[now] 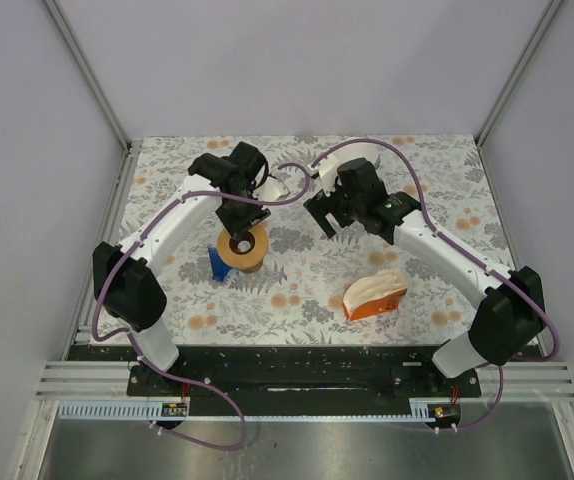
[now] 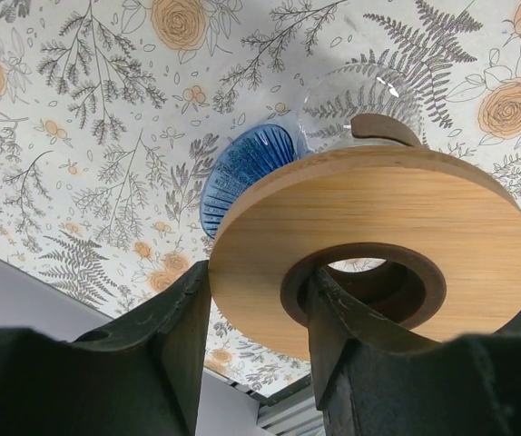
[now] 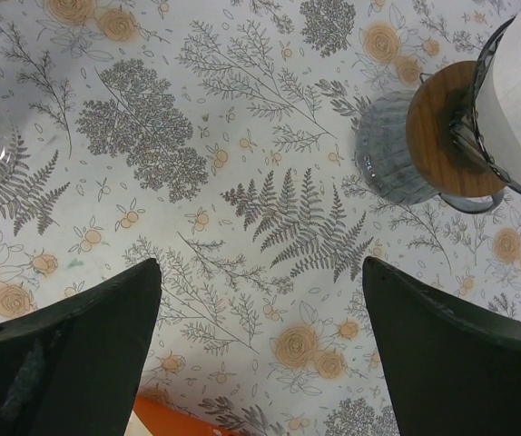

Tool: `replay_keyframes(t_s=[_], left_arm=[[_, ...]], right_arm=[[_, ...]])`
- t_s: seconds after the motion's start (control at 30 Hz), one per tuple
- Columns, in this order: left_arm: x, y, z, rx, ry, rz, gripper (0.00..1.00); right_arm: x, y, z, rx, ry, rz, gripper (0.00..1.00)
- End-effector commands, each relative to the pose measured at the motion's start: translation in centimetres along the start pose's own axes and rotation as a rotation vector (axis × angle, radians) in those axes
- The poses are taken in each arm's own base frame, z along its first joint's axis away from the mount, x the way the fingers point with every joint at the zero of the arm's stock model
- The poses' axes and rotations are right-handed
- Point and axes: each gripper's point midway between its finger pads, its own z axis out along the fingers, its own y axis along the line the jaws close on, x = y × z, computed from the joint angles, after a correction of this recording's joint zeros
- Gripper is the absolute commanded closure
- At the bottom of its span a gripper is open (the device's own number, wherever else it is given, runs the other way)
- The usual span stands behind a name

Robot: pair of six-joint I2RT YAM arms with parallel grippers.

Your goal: Place the coffee filter in the dripper

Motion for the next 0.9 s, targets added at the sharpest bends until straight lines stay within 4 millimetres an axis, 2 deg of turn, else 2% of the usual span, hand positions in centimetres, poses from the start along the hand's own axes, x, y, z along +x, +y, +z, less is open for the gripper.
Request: replay_keyframes(t_s=[0.0, 0.17, 0.27, 0.37, 0.5, 0.67, 0.77, 0.87], left_arm=[[-1.5, 0.8, -0.5, -0.044, -0.037, -0.027, 1.0], [-2.1, -0.2, 0.5, 0.008, -0.046, -0.027, 1.0], [-1.6, -0.5, 1.5, 0.012, -0.01, -0.022, 1.0], [-1.4, -0.8, 2.0, 0.014, 0.009, -0.014, 0.89], [-1.3, -1.0, 1.9, 0.015, 0.007, 0.001, 0.63], [-1.4, -0.7, 1.7, 0.001, 0.006, 0.009, 0.42], [-1.5, -0.9, 1.5, 0.01, -0.004, 0.01, 0.35], [-1.8, -0.9, 1.1, 0.015, -0.022, 0.005, 0.33]], right_arm=[[-0.5, -0.8, -0.9, 0.031, -0.025, 0.003, 0.01], [-0.2, -0.9, -0.9, 0.033, -0.02, 0.003, 0.01], [-0.3, -0.8, -0.9, 0.032, -0.024, 0.004, 0.01], [-0.2, -0.9, -1.0, 0.032, -0.024, 0.003, 0.01], [-0.2, -0.8, -0.9, 0.028, -0.023, 0.003, 0.01], [-0.1, -0.7, -0.9, 0.024, -0.021, 0.003, 0.01], [-0.2, -0.8, -0.9, 0.025, -0.023, 0.003, 0.01], [-0.1, -0.7, -0.9, 0.024, -0.021, 0.003, 0.01]])
